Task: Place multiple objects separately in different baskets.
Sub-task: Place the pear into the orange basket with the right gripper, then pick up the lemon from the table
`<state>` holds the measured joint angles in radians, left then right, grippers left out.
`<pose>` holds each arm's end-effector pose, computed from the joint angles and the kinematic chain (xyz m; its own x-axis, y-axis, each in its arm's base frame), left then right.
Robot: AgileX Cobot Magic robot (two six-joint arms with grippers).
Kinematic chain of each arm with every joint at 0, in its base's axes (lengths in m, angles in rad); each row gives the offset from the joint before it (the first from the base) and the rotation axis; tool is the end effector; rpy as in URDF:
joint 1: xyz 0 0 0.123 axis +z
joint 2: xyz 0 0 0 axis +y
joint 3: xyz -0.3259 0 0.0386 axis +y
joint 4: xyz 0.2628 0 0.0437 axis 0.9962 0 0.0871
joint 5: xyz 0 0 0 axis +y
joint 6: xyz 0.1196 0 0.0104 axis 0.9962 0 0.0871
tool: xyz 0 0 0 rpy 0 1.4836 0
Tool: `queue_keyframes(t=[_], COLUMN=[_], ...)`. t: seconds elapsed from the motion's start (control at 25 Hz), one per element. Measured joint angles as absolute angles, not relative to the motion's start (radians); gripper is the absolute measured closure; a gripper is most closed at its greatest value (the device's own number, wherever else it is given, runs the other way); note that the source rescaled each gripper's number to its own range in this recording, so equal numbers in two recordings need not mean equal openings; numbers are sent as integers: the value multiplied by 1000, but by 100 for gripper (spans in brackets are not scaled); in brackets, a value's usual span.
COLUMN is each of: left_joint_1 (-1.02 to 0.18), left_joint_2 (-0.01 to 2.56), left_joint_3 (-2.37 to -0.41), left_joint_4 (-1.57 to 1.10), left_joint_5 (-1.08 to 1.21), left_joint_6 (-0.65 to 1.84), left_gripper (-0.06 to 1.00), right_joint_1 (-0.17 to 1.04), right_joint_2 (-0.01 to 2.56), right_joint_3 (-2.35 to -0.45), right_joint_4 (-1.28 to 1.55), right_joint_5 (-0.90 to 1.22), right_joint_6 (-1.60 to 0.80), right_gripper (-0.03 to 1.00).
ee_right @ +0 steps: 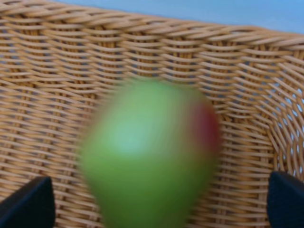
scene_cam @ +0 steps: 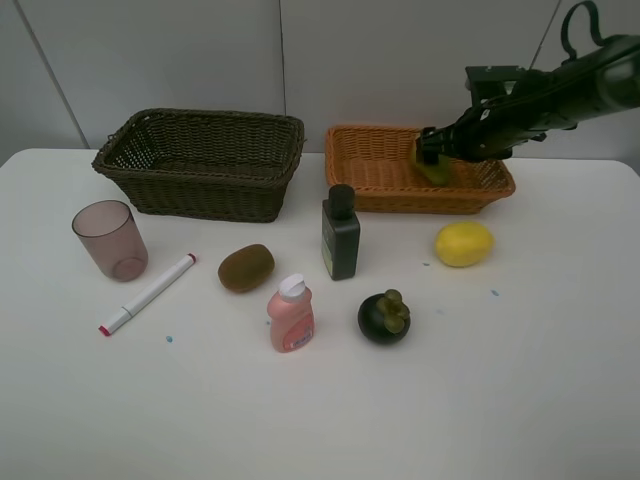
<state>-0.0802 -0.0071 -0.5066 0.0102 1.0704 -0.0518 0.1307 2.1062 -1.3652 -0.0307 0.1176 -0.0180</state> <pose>-0.0116 0.0020 0.2721 -0.4539 -0.0106 -0.8910 0.0509 0.9980 -0.0378 0.5046 0.0659 0.1547 -0.6842 -0.1388 -0.7160 -0.1611 0.9862 -0.0373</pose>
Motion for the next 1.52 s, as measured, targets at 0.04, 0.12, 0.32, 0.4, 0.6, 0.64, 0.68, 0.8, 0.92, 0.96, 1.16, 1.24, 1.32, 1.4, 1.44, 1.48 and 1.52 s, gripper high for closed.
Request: queue_keyframes(t=[0.04, 0.12, 0.32, 0.4, 0.6, 0.64, 0.68, 0.8, 0.92, 0.96, 1.16, 1.24, 1.32, 1.4, 1.44, 1.48, 1.52], left_joint_1=[-80, -80, -80, -80, -80, -80, -80, -80, -80, -80, -80, -80, -80, -80, -80, -80, -80], left_joint_2=[-7, -7, -7, -7, -7, -7, -7, -7, -7, -7, -7, -7, -7, -7, -7, -7, -7], left_joint_3=[-507, -507, -507, -507, -507, -507, -507, -507, -507, -507, -507, -507, -507, -507, -507, -507, -507], left_joint_4=[10, 10, 10, 10, 10, 10, 10, 10, 10, 10, 10, 10, 10, 10, 10, 10, 10], left_joint_5=[1070, 1070, 1070, 1070, 1070, 1070, 1070, 1070, 1070, 1070, 1070, 1070, 1070, 1070, 1070, 1070, 1070], left_joint_6=[-52, -52, -52, -52, -52, -52, -52, -52, -52, -52, -52, -52, -52, -52, -52, -52, -52], left_gripper=[20, 20, 20, 20, 20, 20, 20, 20, 20, 20, 20, 20, 20, 20, 20, 20, 20], right_joint_1=[131, 131, 131, 131, 131, 131, 131, 131, 131, 131, 131, 131, 131, 131, 132, 134, 137], right_joint_2=[2106, 2106, 2106, 2106, 2082, 2067, 2052, 1991, 1933, 1917, 1843, 1825, 1817, 1814, 1814, 1814, 1814], right_joint_3=[-1365, -1365, -1365, -1365, -1365, -1365, -1365, -1365, -1365, -1365, -1365, -1365, -1365, -1365, -1365, -1365, -1365], right_joint_4=[-29, -27, -27, -27, -27, -27, -27, -27, -27, -27, -27, -27, -25, -24, -24, -24, -25], right_joint_5=[118, 118, 118, 121, 177, 196, 215, 281, 371, 410, 605, 687, 753, 816, 838, 863, 885], right_joint_6=[-18, -18, -18, -18, -18, -18, -18, -18, -18, -18, -18, -18, -18, -18, -18, -18, -19], right_gripper=[-3, -3, -3, -3, -3, -3, -3, -3, -3, -3, -3, -3, -3, -3, -3, -3, -3])
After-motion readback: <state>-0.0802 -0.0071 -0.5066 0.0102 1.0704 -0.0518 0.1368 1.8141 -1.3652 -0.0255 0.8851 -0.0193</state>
